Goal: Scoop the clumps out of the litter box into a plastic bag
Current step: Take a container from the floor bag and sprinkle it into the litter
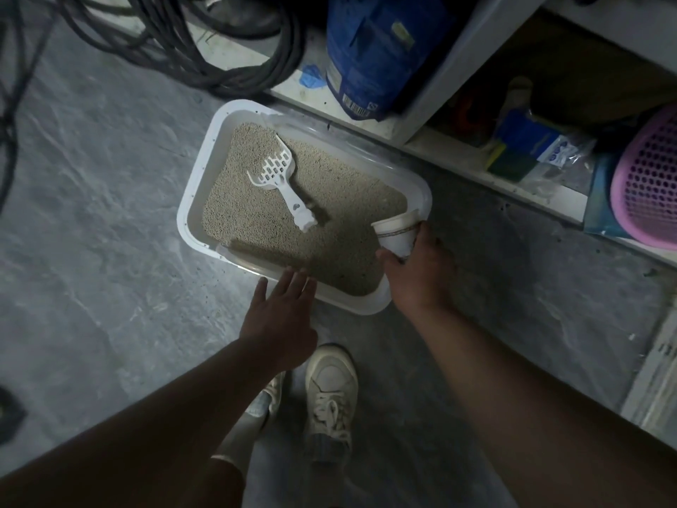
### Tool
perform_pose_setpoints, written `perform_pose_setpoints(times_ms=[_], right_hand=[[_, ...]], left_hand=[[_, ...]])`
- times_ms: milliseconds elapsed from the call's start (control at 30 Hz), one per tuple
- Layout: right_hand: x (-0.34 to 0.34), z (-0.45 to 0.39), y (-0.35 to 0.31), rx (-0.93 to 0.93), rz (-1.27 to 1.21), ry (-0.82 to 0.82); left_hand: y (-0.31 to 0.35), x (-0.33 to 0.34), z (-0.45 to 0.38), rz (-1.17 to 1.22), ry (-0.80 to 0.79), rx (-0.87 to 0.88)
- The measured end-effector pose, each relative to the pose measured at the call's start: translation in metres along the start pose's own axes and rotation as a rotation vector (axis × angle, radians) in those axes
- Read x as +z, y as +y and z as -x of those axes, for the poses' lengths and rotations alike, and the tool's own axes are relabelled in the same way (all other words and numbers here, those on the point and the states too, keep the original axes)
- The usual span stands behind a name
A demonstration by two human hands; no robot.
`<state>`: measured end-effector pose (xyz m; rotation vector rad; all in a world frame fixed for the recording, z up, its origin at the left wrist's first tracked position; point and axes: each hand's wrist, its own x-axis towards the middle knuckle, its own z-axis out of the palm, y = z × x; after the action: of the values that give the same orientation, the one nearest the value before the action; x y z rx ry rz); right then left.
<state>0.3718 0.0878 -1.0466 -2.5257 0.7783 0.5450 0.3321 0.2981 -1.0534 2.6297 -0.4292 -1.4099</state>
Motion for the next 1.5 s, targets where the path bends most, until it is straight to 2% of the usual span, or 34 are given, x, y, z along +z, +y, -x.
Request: perform_pose_setpoints(times_ms=[500, 933, 1100, 1500], right_hand=[[-0.01, -0.009, 0.004, 0.008, 0.077, -0.022], [-0.01, -0.009, 0.006, -0.015, 0.067, -0.07], [-0.013, -0.01, 0.007, 0.035, 0.017, -0.029], [-0.016, -0.018, 0.001, -0.009, -0.017, -0.108]], left_hand=[[0.006, 0.003, 0.002, 0.019, -0.001, -0.03], [0.008, 0.006, 0.002, 0.033, 0.009, -0.044], [0.007, 0.007, 0.003, 0.015, 0.008, -0.04], [0.007, 0.01, 0.003, 0.042, 0.023, -0.045]])
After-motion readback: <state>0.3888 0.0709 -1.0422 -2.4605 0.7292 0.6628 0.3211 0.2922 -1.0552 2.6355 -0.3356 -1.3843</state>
